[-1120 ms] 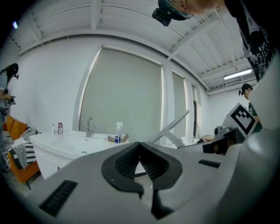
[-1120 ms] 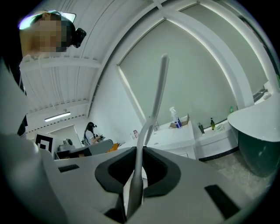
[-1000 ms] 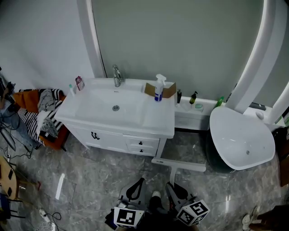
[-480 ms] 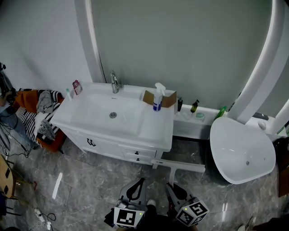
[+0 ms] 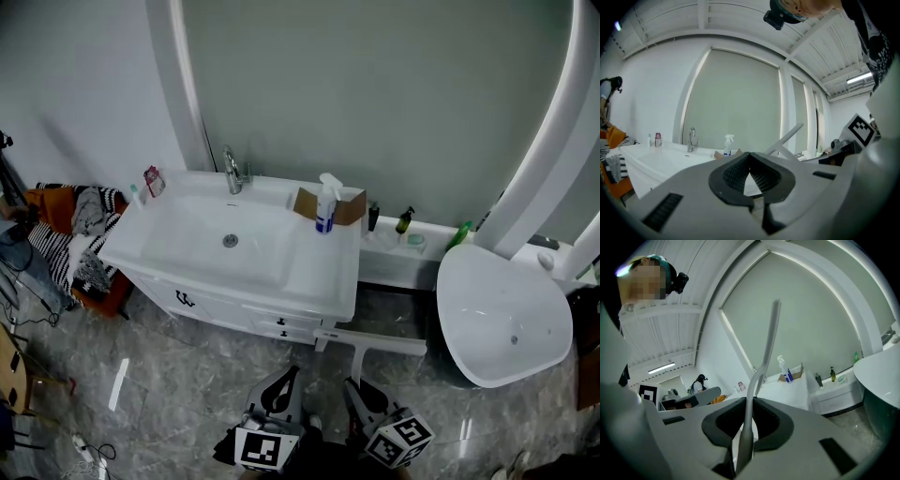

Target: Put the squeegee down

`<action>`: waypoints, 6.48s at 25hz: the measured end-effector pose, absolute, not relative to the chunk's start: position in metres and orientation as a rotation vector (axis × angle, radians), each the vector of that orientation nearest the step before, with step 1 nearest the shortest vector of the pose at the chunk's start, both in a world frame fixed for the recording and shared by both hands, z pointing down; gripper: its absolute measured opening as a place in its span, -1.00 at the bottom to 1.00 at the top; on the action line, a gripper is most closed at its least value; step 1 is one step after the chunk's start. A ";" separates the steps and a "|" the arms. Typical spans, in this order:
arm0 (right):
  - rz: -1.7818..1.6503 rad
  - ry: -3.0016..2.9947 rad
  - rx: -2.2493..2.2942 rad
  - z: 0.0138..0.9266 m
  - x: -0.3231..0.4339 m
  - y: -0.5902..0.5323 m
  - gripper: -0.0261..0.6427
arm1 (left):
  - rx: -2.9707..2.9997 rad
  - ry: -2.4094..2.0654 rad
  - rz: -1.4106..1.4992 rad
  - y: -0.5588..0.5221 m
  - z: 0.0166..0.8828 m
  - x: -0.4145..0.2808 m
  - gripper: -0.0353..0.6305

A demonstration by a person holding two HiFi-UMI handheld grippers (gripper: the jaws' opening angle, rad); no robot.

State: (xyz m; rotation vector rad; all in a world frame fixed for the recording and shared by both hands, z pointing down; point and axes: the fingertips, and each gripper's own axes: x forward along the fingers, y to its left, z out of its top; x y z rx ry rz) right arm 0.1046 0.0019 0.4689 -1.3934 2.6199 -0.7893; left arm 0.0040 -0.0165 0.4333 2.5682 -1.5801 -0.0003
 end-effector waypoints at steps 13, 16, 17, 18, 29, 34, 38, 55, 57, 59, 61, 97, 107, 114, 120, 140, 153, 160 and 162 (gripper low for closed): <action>-0.801 2.567 -1.439 0.460 0.075 -0.087 -0.77 | 2.621 -1.513 0.040 -0.108 0.421 -0.024 -0.88; -0.802 2.558 -1.444 0.458 0.067 -0.103 -0.77 | 2.617 -1.511 0.041 -0.128 0.417 -0.034 -0.88; -0.803 2.555 -1.448 0.459 0.065 -0.107 -0.77 | 2.616 -1.501 0.059 -0.133 0.417 -0.036 -0.88; -0.804 2.552 -1.455 0.459 0.064 -0.111 -0.77 | 2.619 -1.491 0.070 -0.138 0.418 -0.037 -0.88; -0.828 2.501 -1.510 0.468 0.054 -0.139 -0.77 | 2.640 -1.453 0.069 -0.169 0.428 -0.053 -0.88; -0.844 2.505 -1.502 0.472 0.051 -0.149 -0.77 | 2.628 -1.441 0.091 -0.177 0.434 -0.052 -0.88; -0.859 2.518 -1.483 0.475 0.050 -0.161 -0.77 | 2.629 -1.428 0.097 -0.188 0.439 -0.047 -0.88; -0.917 2.572 -1.409 0.485 0.086 -0.241 -0.77 | 2.562 -1.509 0.082 -0.264 0.445 -0.016 -0.88; -0.935 2.568 -1.404 0.490 0.092 -0.244 -0.77 | 2.555 -1.522 0.056 -0.269 0.445 -0.011 -0.88; -0.949 2.573 -1.401 0.494 0.096 -0.246 -0.77 | 2.546 -1.529 0.026 -0.273 0.445 -0.006 -0.88; -0.959 2.573 -1.401 0.496 0.098 -0.250 -0.77 | 2.545 -1.525 0.022 -0.275 0.446 -0.003 -0.88; -1.578 2.244 -1.379 0.630 0.075 -0.383 -0.77 | 2.514 -1.452 0.106 -0.323 0.452 -0.029 -0.88; -1.673 2.179 -1.393 0.658 0.090 -0.403 -0.77 | 2.524 -1.431 0.085 -0.344 0.452 -0.018 -0.88; -1.700 2.185 -1.451 0.672 0.096 -0.405 -0.76 | 2.525 -1.430 0.110 -0.348 0.455 -0.017 -0.88; -1.684 2.191 -1.435 0.673 0.099 -0.408 -0.76 | 2.521 -1.432 0.099 -0.348 0.454 -0.015 -0.88; -1.443 2.360 -1.627 0.640 0.121 -0.415 -0.52 | 2.535 -1.451 0.068 -0.335 0.445 -0.017 -0.88; -0.414 2.624 -1.622 0.424 0.127 -0.342 -0.85 | 2.602 -1.425 0.008 -0.319 0.413 -0.022 -0.88; -0.188 2.657 -1.781 0.417 0.124 -0.284 -0.86 | 2.666 -1.384 0.063 -0.299 0.406 -0.030 -0.88; -0.267 2.659 -1.786 0.429 0.119 -0.272 -0.86 | 2.667 -1.382 0.053 -0.293 0.406 -0.032 -0.88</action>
